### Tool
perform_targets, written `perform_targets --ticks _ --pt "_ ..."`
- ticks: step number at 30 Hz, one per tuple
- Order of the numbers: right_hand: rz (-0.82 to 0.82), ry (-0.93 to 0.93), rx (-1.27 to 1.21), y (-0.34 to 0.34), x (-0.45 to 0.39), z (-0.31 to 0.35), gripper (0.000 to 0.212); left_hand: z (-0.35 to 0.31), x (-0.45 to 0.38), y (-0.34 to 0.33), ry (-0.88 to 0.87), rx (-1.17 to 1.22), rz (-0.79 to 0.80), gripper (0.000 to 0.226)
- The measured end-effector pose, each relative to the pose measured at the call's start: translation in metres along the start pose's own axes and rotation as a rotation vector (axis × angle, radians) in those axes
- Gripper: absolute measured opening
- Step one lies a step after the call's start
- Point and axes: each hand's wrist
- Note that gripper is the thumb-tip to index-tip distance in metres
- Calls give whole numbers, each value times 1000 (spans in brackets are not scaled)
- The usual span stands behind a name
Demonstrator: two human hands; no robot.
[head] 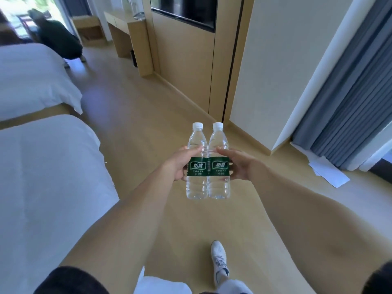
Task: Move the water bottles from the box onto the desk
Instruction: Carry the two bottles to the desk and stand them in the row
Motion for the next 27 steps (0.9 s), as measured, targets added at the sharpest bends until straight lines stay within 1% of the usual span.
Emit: perform_targets --ticks 5,8,10,16,19,22,27 --pt "78 -69 45 4 -81 60 44 -43 -66 18 70 15 -54 58" --pt "108 -93 80 4 -122 95 48 -67 -98 31 95 40 -81 57" --pt "123 -111 101 1 -146 111 51 -78 -115 39 114 72 -97 54" --pt "169 -148 142 -17 -215 145 50 -97 -165 72 129 144 -191 52" --pt "183 -171 151 -33 -248 158 50 -102 -191 97 131 166 -221 50" --pt "185 -189 157 -54 -287 172 46 -107 -220 128 133 185 -217 52" --pt "187 -189 188 -109 -365 204 46 -119 -279 204 117 239 -246 56"
Point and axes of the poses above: each hand's wrist, its own x-axis away from the middle knuckle, its own y-axis out of the back of the hand, z = x × y, and after that the axes turned 14 degrees about -x, right-handed
